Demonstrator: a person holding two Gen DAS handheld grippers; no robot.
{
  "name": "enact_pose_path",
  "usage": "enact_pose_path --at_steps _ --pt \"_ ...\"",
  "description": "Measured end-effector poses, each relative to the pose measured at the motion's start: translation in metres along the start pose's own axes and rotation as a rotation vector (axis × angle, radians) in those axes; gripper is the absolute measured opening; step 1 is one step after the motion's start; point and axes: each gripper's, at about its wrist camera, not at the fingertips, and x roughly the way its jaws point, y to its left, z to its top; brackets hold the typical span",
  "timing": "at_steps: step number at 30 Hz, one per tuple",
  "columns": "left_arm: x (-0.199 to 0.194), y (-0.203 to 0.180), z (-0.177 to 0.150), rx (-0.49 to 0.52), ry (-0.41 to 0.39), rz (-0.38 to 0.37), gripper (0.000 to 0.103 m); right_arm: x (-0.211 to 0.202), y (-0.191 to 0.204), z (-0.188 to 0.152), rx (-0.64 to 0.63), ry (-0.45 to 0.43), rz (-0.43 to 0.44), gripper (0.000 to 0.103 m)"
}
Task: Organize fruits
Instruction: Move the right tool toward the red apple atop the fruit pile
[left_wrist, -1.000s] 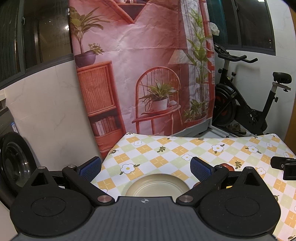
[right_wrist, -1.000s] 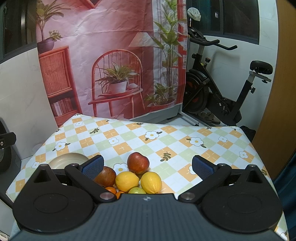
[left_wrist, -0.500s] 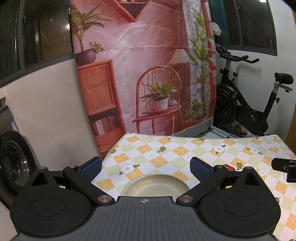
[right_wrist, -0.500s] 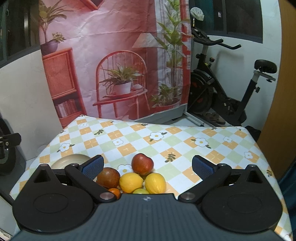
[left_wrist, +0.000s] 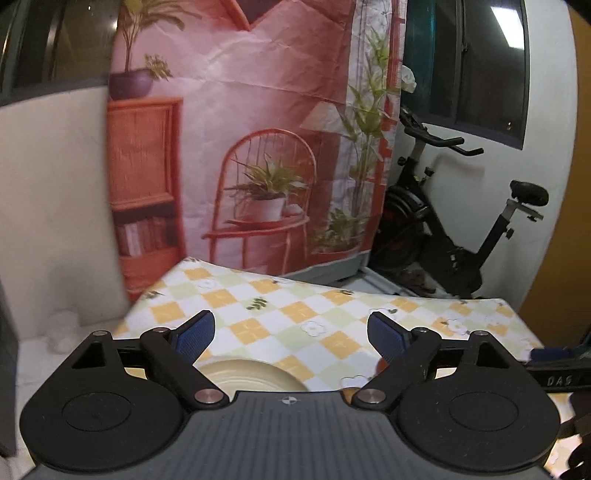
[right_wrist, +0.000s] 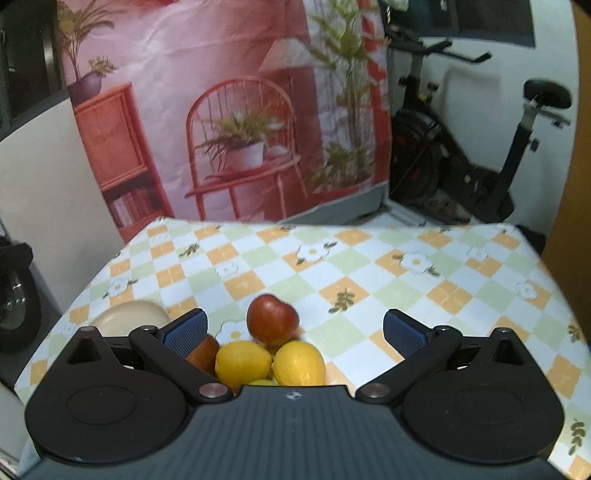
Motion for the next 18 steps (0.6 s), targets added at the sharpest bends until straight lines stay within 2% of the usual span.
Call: enact_pose_path --at_steps 3,7,11,15,18 --pt "0.01 -0.003 -0.005 -0.001 0.006 -0.001 0.091 0.012 -0.011 -0.006 0.026 0.016 0.056 0.103" --pt "0.03 0.0 -0.005 -0.032 0.08 -0.07 0.091 0.024 -0.02 -0.012 0.043 -0.008 0.084 0.103" --pt "0.047 0.0 -0.009 -0.026 0.125 -0.073 0.091 0.027 -0.023 -0.018 0.033 -0.076 0.055 0.103" --pt "0.063 -0.002 -0.01 -0.017 0.156 -0.122 0.091 0.036 -0.03 -0.02 0.028 -0.042 0.06 0.103" --pt "0.07 -0.01 -0.013 0.028 0.16 -0.092 0.091 0.041 -0.031 -0.02 0.002 -0.025 0.049 0.103"
